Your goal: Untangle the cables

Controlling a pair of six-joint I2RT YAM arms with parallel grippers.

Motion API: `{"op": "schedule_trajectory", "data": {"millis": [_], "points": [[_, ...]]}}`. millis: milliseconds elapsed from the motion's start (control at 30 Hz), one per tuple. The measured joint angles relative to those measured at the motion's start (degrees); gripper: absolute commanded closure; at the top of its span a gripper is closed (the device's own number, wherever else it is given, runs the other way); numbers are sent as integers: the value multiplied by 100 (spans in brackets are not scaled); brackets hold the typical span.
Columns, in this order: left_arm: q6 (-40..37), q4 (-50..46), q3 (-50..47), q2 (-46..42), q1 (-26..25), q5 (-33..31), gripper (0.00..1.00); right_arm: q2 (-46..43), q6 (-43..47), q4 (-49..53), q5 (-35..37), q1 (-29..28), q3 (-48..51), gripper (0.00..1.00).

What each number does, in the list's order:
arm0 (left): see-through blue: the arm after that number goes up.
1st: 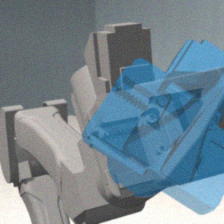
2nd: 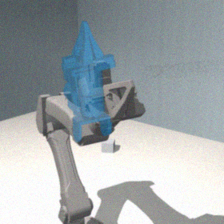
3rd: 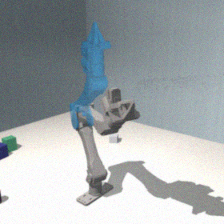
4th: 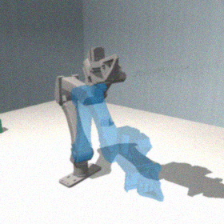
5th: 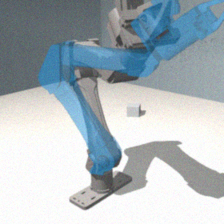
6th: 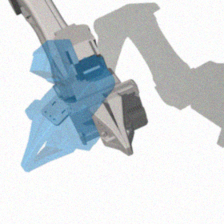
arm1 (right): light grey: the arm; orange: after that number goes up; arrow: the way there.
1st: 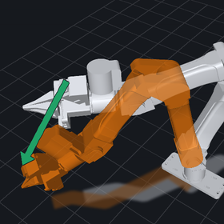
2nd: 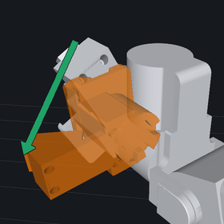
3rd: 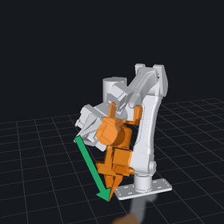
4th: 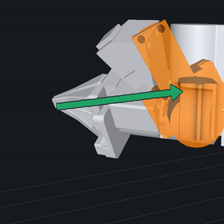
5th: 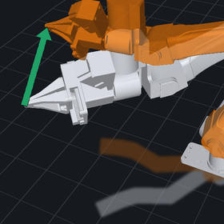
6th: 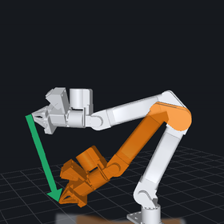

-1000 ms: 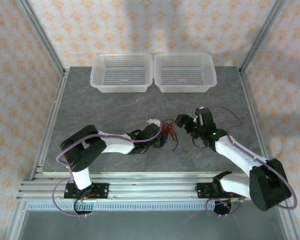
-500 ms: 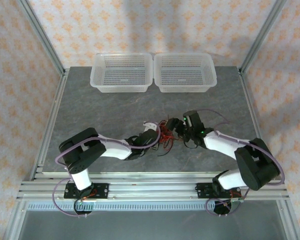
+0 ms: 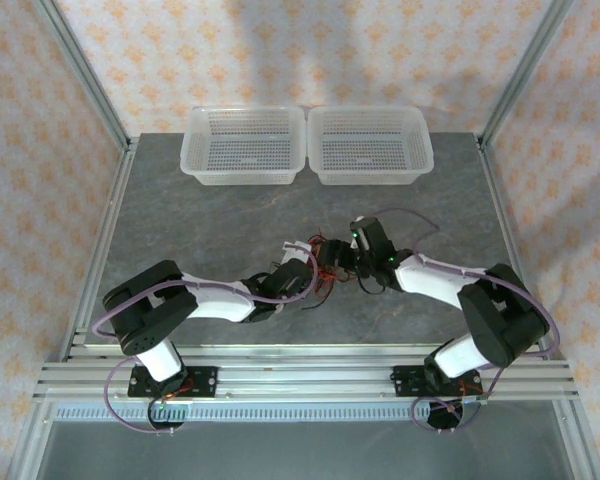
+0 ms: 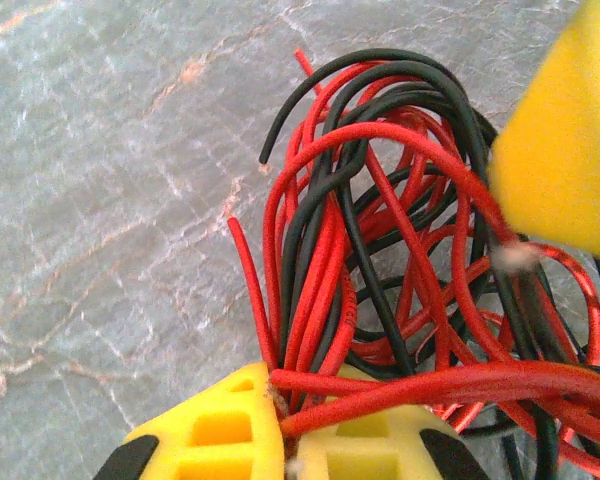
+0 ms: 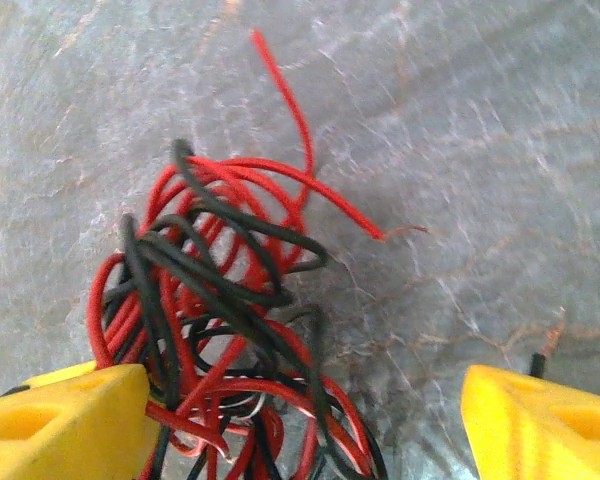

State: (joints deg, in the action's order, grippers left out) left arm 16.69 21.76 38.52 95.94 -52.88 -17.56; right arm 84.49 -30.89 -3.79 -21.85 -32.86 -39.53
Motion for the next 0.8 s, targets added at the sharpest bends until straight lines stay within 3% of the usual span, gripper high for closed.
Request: {"op": "schedule_trajectory", "data": {"millis": [433, 800], "points": [[-1067, 417, -13, 59, 0, 153, 100, 466, 1263, 400, -98, 240, -562, 29], [-1617, 1414, -802, -289, 205, 1279, 100, 481, 2358, -120, -1792, 817, 59, 32]]}}
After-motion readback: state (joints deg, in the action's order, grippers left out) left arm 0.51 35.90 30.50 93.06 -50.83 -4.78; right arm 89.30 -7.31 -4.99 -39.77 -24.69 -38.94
